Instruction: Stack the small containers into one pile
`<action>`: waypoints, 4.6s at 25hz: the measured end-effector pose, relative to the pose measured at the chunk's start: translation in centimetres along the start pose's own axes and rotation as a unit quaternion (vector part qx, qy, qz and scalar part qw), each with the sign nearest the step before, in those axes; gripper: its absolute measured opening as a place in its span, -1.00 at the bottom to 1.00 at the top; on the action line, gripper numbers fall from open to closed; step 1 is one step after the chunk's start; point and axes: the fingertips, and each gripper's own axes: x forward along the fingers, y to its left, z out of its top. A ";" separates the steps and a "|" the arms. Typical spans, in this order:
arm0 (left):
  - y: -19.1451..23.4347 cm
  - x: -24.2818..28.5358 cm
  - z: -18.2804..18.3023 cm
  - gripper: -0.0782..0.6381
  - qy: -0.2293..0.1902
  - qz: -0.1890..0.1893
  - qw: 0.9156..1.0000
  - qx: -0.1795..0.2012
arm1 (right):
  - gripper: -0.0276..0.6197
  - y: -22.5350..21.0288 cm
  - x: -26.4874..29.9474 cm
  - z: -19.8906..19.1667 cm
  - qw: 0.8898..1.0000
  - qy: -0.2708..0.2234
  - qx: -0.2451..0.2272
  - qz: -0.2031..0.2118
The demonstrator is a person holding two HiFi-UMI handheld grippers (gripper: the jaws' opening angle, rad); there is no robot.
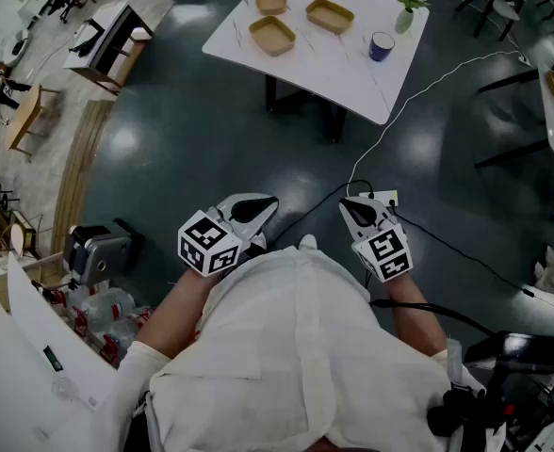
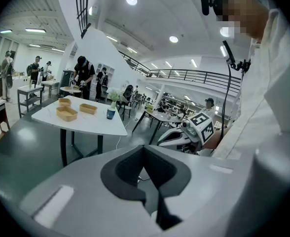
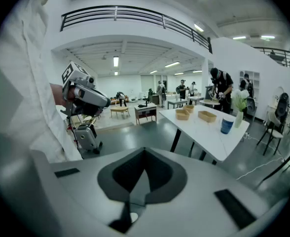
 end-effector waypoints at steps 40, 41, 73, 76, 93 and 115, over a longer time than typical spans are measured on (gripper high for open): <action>28.7 -5.0 9.2 -0.76 -0.039 -0.011 0.999 -0.013 | -0.89 -13.9 25.8 15.5 0.998 0.041 0.030 -0.034; 29.5 -5.3 9.2 -0.76 -0.041 -0.006 0.999 -0.018 | -0.89 -14.5 26.6 16.0 0.998 0.041 0.033 -0.032; 44.7 1.0 18.7 -0.76 -0.054 0.147 0.985 -0.077 | -0.73 -38.0 48.6 15.6 0.982 0.147 0.102 0.064; 45.1 1.2 18.9 -0.76 -0.054 0.151 0.984 -0.078 | -0.82 -37.8 48.9 15.5 0.979 0.147 0.120 0.070; 45.3 2.2 19.8 -0.76 -0.059 0.136 0.986 -0.071 | -0.86 -39.8 47.0 22.1 0.974 0.053 0.215 0.038; 47.1 -0.6 18.7 -0.76 -0.071 0.197 0.973 -0.099 | -0.86 -51.5 52.8 27.8 0.939 -0.011 0.332 -0.089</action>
